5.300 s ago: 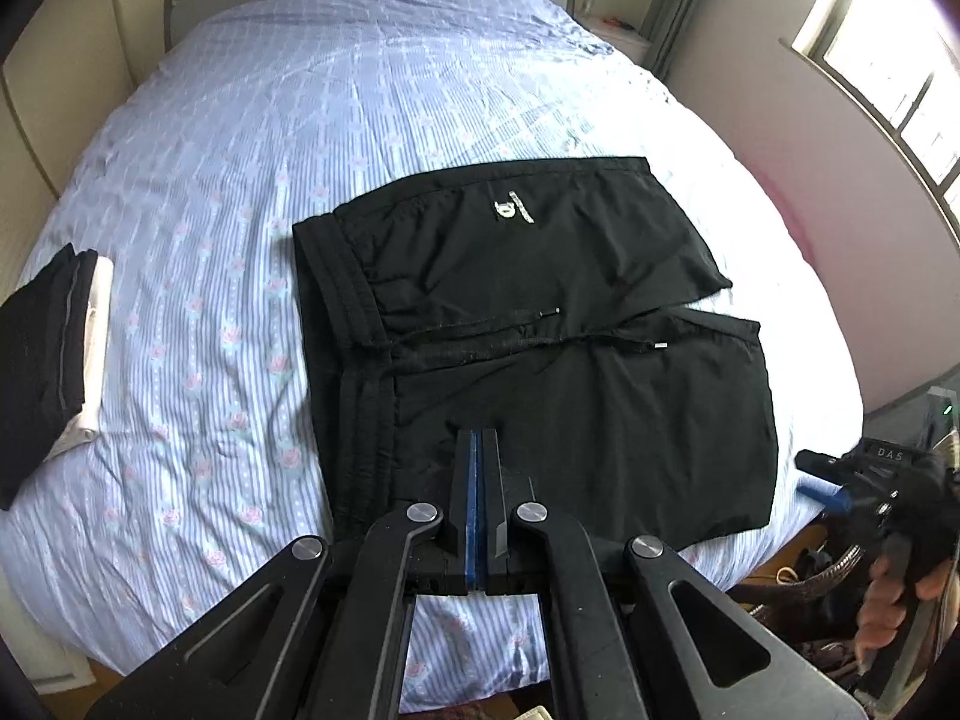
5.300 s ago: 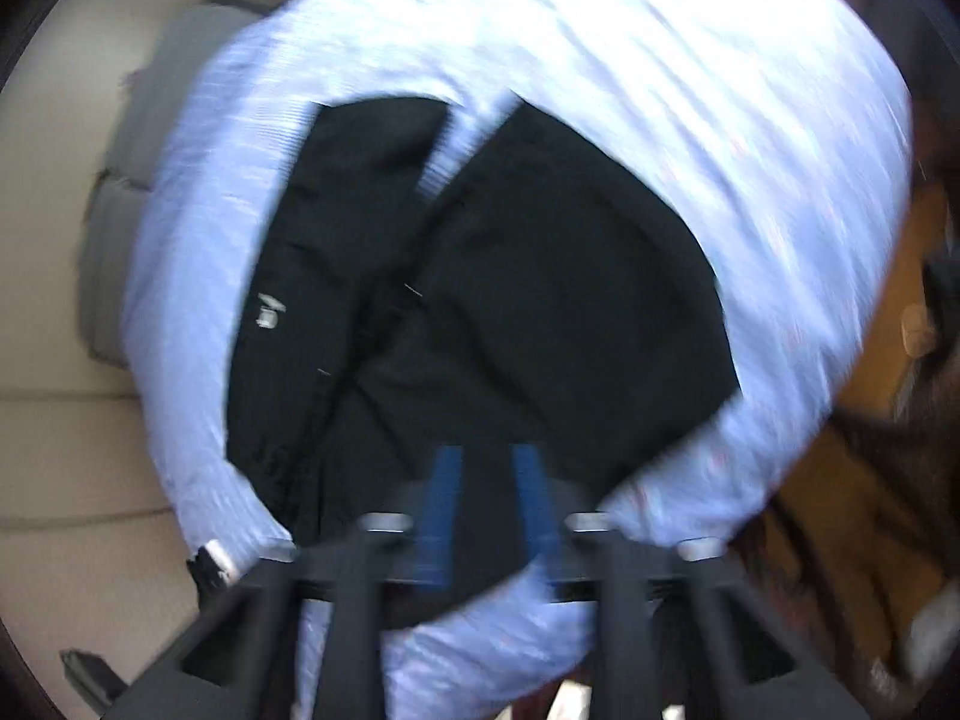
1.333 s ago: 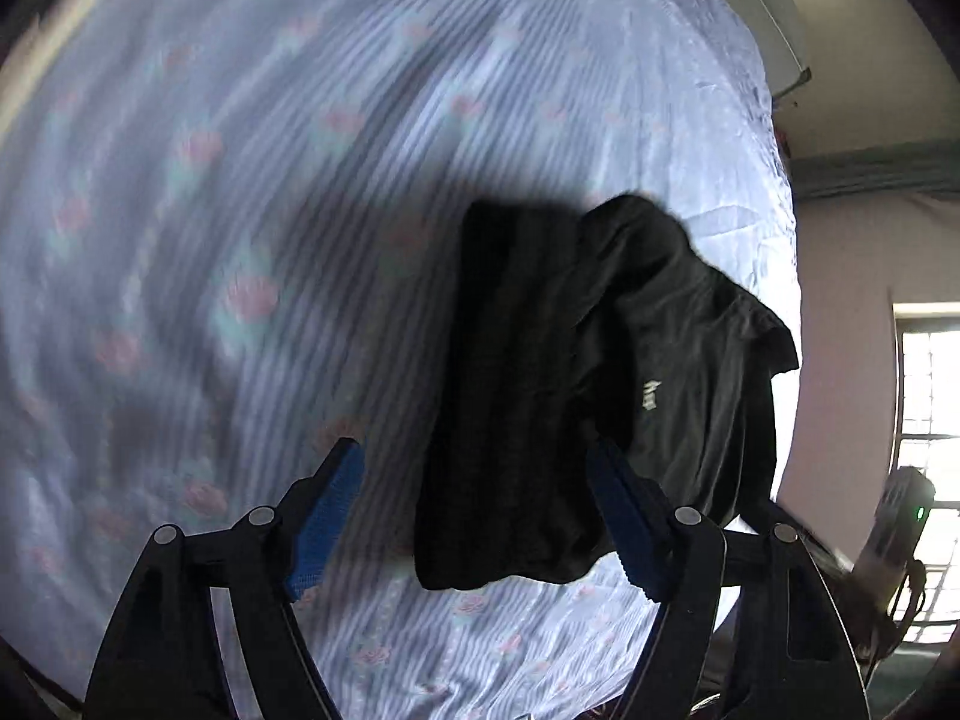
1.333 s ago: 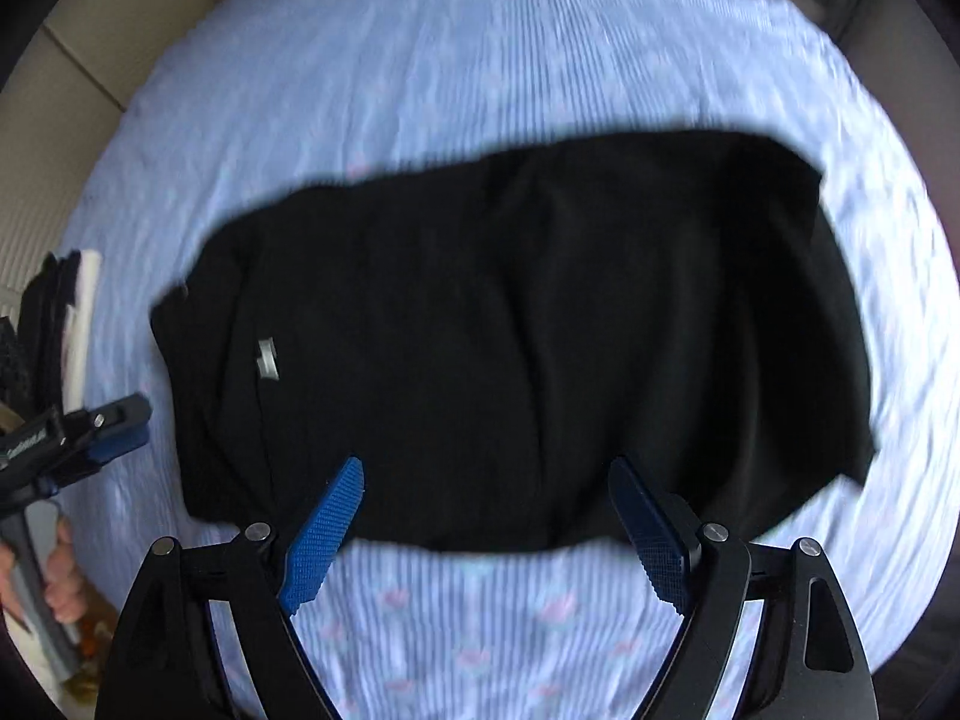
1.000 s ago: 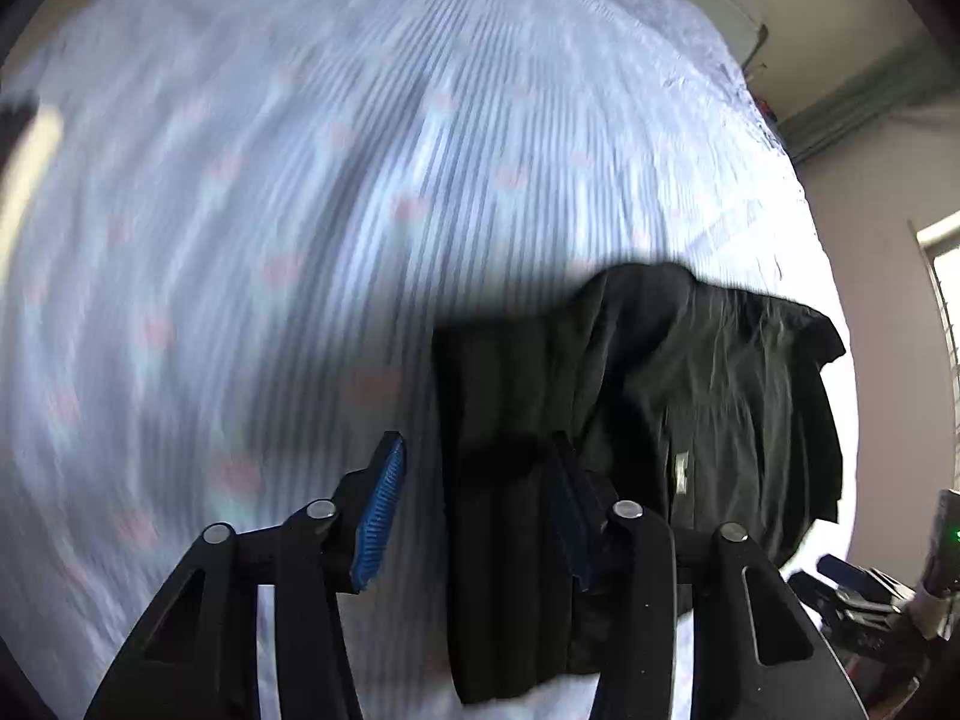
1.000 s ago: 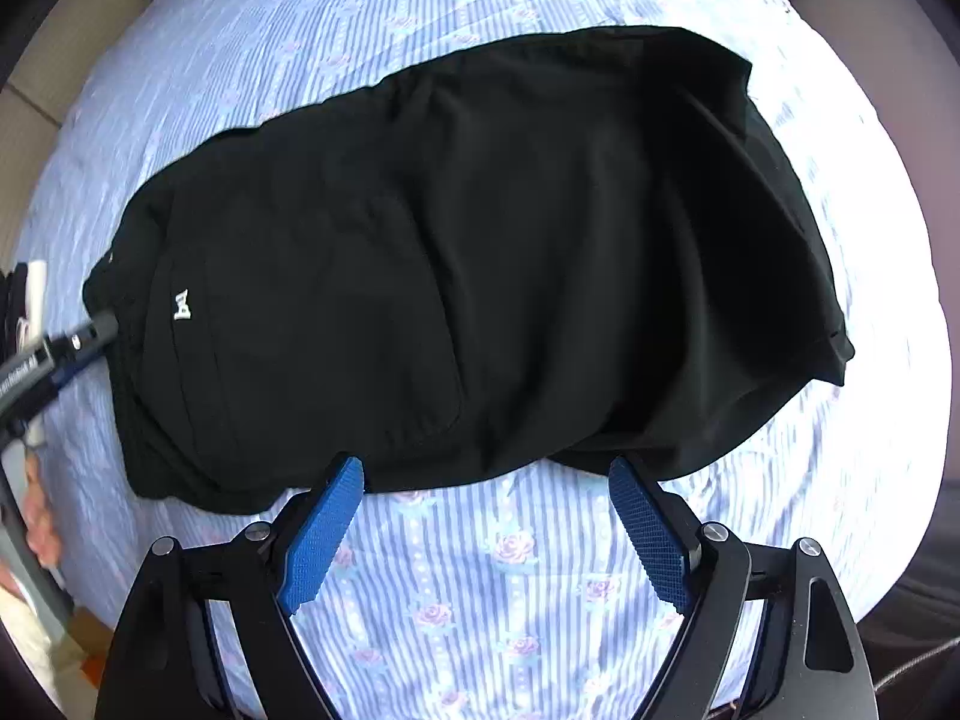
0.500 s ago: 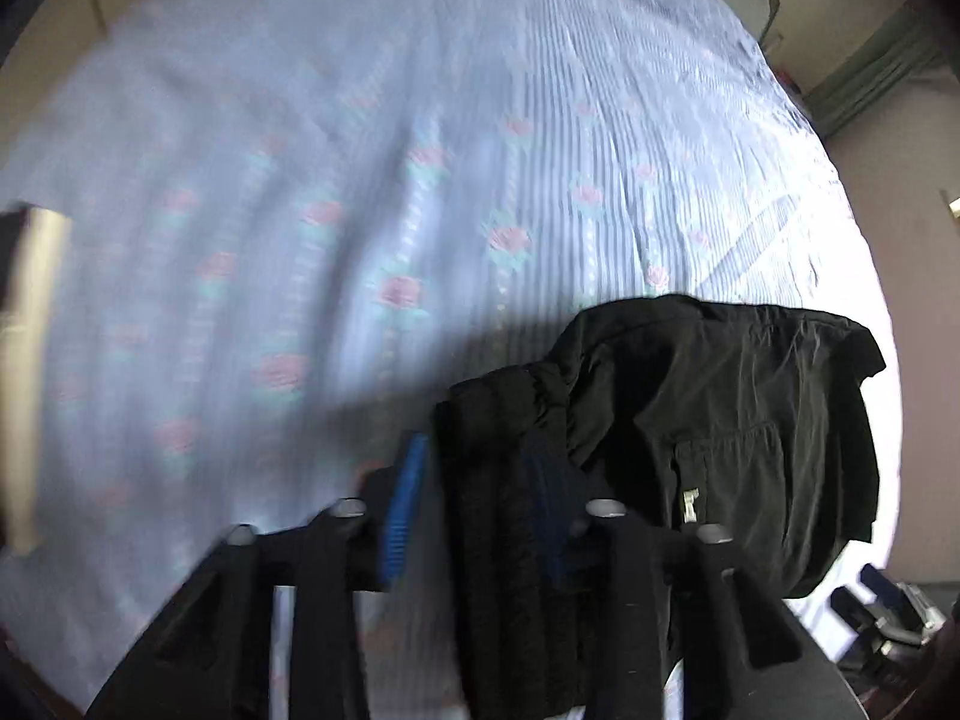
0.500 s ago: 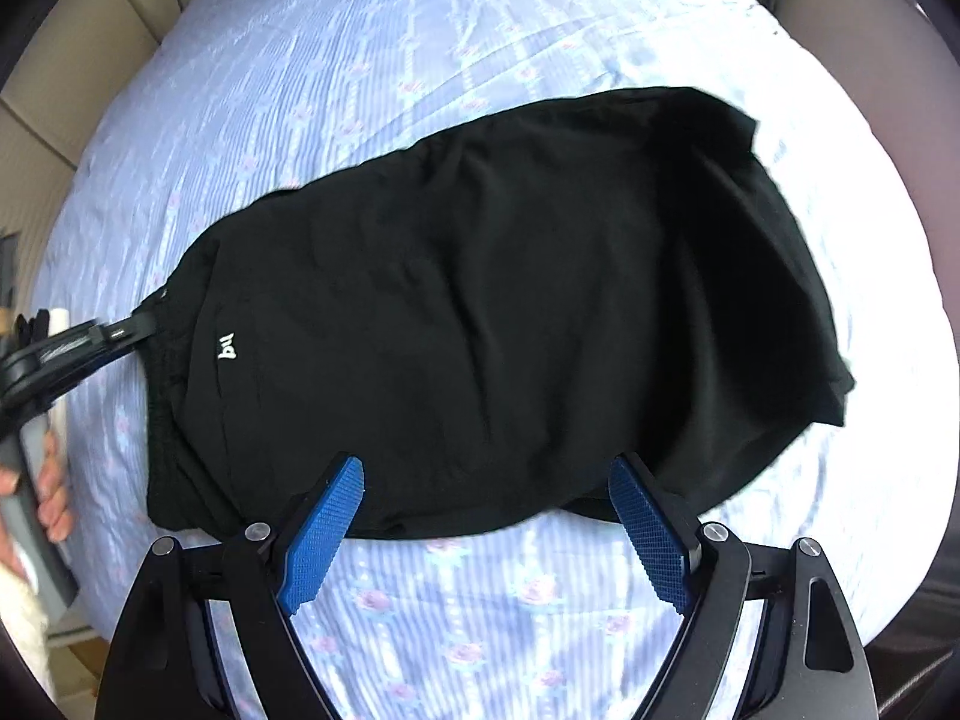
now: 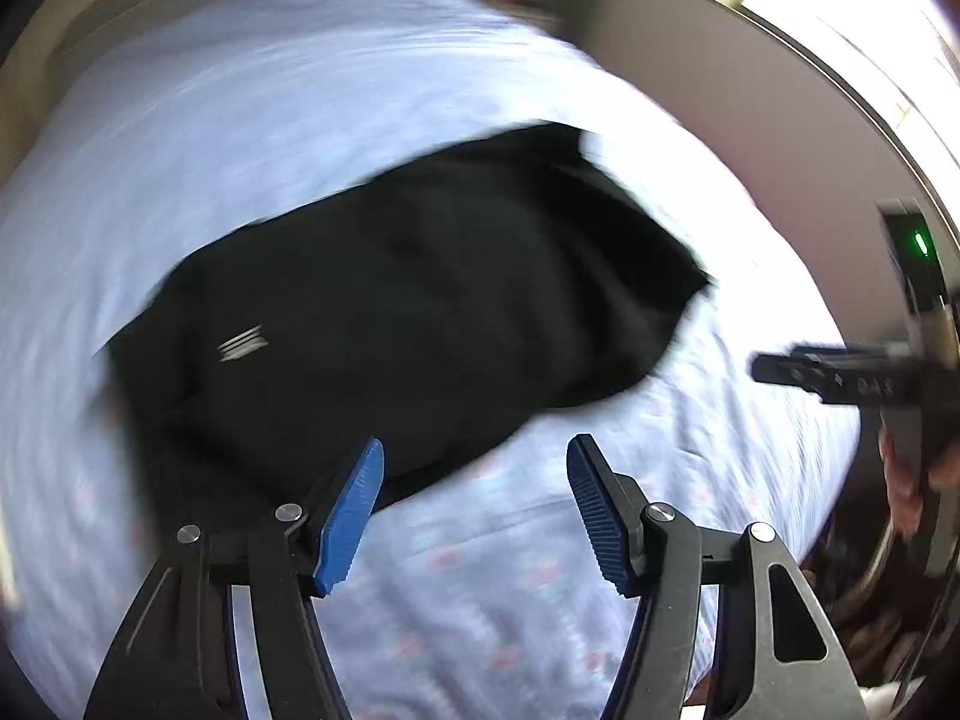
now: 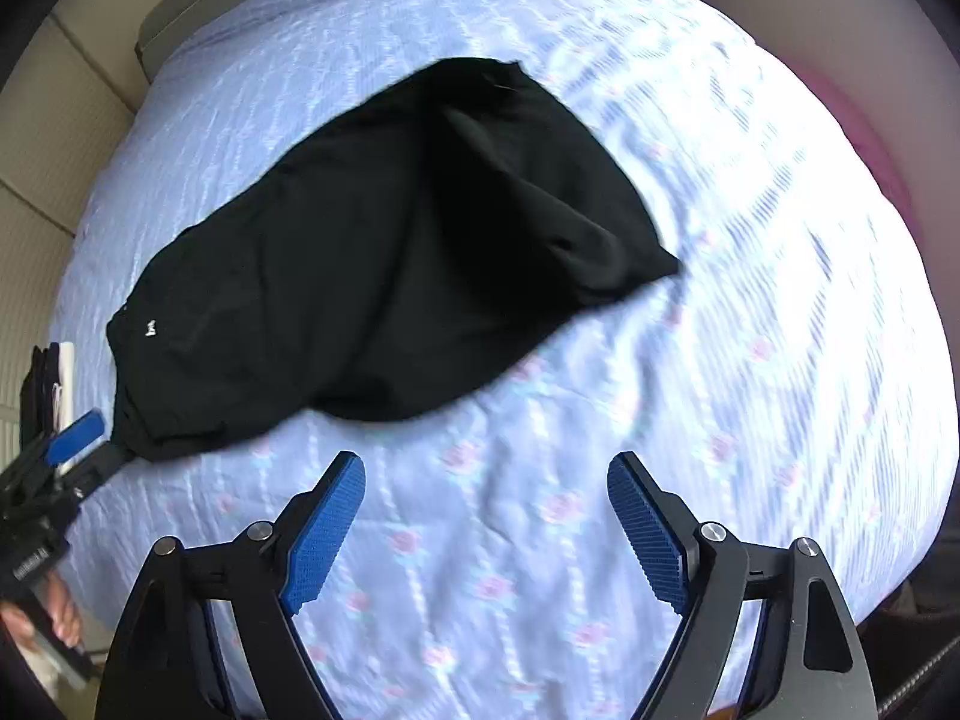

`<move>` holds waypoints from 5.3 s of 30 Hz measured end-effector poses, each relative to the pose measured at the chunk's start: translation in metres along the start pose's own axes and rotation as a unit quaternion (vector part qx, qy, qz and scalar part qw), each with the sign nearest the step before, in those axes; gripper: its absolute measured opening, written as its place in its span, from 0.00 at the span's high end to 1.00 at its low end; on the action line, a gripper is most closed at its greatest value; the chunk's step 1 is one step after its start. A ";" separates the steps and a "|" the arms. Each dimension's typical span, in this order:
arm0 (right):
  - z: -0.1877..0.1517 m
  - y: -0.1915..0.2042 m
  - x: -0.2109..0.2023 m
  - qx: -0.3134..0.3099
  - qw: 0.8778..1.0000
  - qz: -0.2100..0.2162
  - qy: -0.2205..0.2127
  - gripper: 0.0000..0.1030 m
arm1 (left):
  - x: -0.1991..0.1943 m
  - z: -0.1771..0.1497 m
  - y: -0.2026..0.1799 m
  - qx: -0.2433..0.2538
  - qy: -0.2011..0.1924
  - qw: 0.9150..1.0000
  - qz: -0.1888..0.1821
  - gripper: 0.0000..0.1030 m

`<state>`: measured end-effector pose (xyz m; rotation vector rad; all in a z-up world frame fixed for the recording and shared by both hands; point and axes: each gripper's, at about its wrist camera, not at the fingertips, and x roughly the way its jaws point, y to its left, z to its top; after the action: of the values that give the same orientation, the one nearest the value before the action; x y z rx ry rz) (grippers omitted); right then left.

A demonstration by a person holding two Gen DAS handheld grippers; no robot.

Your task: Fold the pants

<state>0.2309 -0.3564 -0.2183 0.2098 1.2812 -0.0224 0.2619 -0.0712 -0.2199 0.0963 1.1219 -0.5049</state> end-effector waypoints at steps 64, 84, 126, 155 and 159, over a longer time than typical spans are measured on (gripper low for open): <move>0.036 -0.046 0.031 -0.016 0.973 0.225 -0.036 0.47 | 0.137 0.113 -0.030 0.049 0.140 0.986 -0.070 0.95; 0.114 0.042 0.090 -0.173 0.947 0.267 0.041 0.54 | 0.131 0.121 -0.002 0.018 0.149 0.982 -0.116 0.95; 0.045 0.083 0.136 -0.098 0.987 0.069 0.110 0.90 | 0.041 -0.099 0.190 -0.441 0.063 0.891 0.090 0.16; 0.010 0.136 0.062 -0.121 0.989 0.058 0.061 0.54 | -0.058 -0.051 0.112 -0.185 0.044 0.921 0.340 0.25; 0.005 0.094 0.025 -0.057 0.997 0.059 -0.001 0.54 | -0.073 -0.021 0.063 -0.079 0.009 0.963 0.259 0.26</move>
<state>0.2555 -0.2624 -0.2269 0.1868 1.2615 0.1514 0.2472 0.0161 -0.1763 0.2474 1.0981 0.0541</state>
